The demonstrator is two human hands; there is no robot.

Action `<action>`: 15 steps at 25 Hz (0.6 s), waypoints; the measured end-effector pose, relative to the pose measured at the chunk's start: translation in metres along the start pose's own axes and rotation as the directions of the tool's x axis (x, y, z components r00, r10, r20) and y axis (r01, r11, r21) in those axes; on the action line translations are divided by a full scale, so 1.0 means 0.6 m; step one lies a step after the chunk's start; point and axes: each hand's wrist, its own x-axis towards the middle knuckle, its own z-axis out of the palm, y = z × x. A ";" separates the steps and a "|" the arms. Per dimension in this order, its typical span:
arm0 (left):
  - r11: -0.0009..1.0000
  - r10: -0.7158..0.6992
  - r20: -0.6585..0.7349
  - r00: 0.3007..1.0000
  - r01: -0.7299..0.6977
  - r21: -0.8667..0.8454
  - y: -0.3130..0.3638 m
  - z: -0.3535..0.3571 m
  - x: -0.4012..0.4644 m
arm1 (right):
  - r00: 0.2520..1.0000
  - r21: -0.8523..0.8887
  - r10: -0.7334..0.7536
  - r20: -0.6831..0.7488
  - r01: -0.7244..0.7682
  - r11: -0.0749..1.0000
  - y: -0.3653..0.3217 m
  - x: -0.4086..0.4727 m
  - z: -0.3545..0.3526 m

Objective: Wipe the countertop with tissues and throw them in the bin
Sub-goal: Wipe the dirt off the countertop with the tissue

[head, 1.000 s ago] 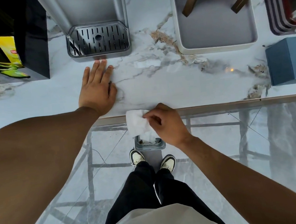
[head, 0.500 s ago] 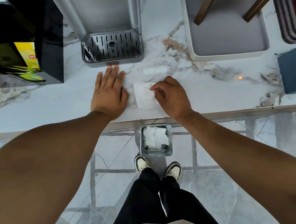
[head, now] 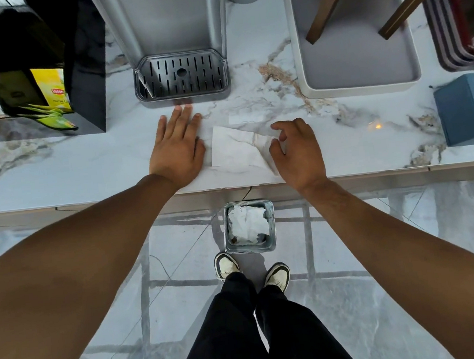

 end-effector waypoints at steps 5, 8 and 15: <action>0.985 -0.110 -0.057 0.992 0.101 -0.141 0.021 -0.023 0.007 | 0.991 -0.097 0.116 0.058 -0.110 0.989 0.014 -0.005 -0.008; 0.956 -0.245 -0.135 0.960 0.216 -0.200 0.057 -0.026 -0.003 | 0.983 -0.105 0.160 0.091 -0.150 0.983 0.015 -0.013 -0.008; 0.887 -0.325 -0.018 0.946 0.298 -0.352 0.103 -0.002 -0.032 | 0.983 -0.121 0.147 0.114 -0.133 0.984 0.018 -0.018 -0.007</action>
